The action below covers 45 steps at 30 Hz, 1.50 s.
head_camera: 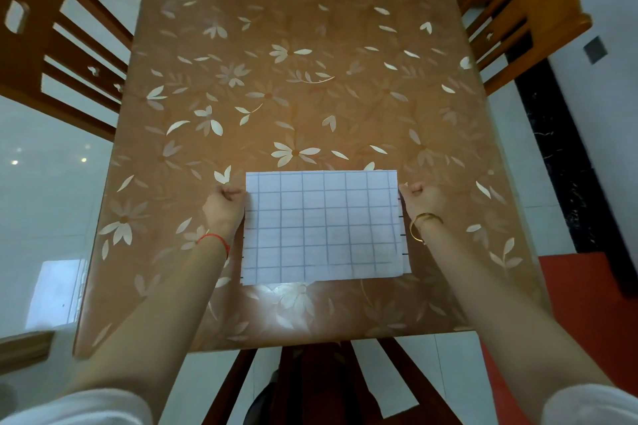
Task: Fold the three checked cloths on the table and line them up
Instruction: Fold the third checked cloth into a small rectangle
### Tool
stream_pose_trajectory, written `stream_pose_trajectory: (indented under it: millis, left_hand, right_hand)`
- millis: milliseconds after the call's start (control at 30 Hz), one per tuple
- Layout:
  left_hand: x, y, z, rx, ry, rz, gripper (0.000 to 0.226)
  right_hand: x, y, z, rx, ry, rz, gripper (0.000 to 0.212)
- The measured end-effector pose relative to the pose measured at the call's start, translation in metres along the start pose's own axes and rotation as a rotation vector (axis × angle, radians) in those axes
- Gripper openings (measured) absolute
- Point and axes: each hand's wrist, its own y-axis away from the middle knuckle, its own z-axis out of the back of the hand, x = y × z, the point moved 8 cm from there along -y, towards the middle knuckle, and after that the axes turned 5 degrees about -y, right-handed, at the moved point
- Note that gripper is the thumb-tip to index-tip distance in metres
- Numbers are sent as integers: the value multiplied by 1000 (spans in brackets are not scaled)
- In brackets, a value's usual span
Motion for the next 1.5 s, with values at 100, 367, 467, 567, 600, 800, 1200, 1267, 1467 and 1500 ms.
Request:
stream_pose_trajectory:
  millis: [100,367,467,567,600,800,1200,1267,1467,1500]
  left_hand:
    - [22,26,2,9,4,-25,15]
    - [66,88,-1,70,-89,10,20]
    - [76,107,-2,86,-81,29,20]
    - [81,121,-1,83,-115,28,30]
    - [81,125,-1,83,-134,28,31]
    - [92,114,-8,134,-241,6,27]
    - [85,117,-4,99,-12,63,33]
    - [89,110,-7,121,85,92,38]
    - [92,102,-8,177,97,121,36]
    - [95,101,-7,177,75,119,45]
  right_hand:
    - [-12,18,7,29,70,35,33]
    - [-53,74,18,99,157,-41,28]
    - [-69,91,16,145,188,-73,20]
    - [-77,107,16,164,261,-88,24]
    - [-77,112,16,168,284,-79,27]
    - [-72,125,15,168,341,-78,29]
    - [-82,120,10,179,241,-136,17]
    - [-82,119,14,170,177,-147,11]
    - [-92,117,15,133,14,-223,9]
    - [-93,119,14,138,2,-222,12]
